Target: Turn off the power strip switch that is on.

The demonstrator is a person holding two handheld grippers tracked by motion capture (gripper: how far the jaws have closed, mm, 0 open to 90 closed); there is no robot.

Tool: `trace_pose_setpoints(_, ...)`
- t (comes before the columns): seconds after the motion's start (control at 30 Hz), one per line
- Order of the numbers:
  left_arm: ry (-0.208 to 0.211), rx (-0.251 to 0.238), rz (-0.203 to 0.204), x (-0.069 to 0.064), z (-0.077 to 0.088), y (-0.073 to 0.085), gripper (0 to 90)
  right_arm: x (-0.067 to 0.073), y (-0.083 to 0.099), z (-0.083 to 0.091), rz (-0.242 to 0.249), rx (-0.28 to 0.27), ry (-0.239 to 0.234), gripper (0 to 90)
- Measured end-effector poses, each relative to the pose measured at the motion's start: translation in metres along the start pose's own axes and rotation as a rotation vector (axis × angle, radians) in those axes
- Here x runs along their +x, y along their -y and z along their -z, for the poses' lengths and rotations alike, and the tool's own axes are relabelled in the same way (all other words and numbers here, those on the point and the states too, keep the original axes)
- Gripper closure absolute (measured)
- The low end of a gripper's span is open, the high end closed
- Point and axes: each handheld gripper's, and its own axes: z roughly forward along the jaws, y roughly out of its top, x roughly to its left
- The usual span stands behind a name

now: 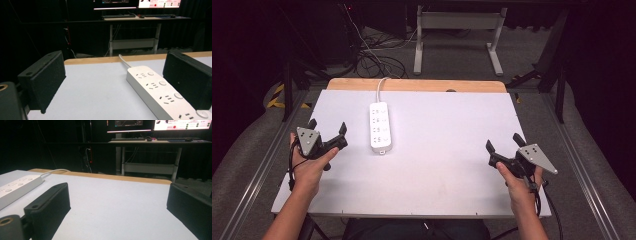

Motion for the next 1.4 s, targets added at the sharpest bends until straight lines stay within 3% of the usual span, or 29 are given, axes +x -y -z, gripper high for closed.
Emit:
trace_pose_setpoints(0.43, 0.0, 0.001, -0.001, -0.0005, -0.0014, -0.0003, 7.5, 0.0005, 0.0007, 0.0005, 0.009, 0.008, -0.004, 5.8)
trace_pose_setpoints(0.47, 0.004, 0.002, 0.002, -0.0009, -0.0018, -0.0003, 12.5, 0.0004, 0.0008, 0.001, 0.009, 0.009, -0.003, 5.8)
trace_pose_setpoints(0.77, 0.012, 0.009, 0.037, 0.0006, -0.0035, -0.0019, 28.8, -0.0011, 0.001, 0.0051, 0.009, 0.011, 0.004, 6.7)
trace_pose_setpoints(0.87, 0.038, 0.012, 0.04, 0.0014, -0.0034, -0.0023, 43.1, -0.0017, 0.0012, 0.0056, 0.014, 0.013, 0.005, 7.1)
trace_pose_setpoints(1.07, 0.063, 0.011, 0.032, 0.0024, -0.004, -0.0025, 54.0, -0.0018, 0.0016, 0.0066, 0.012, 0.017, 0.006, 7.4)
trace_pose_setpoints(1.1, 0.064, 0.007, 0.026, 0.0028, -0.0037, -0.0025, 61.6, -0.002, 0.0016, 0.0071, 0.013, 0.017, 0.003, 7.5)
trace_pose_setpoints(1.4, 0.055, 0.018, 0.003, 0.006, -0.0031, -0.004, 85.8, -0.0022, 0.0014, 0.0092, 0.013, 0.01, 0.007, 7.5)
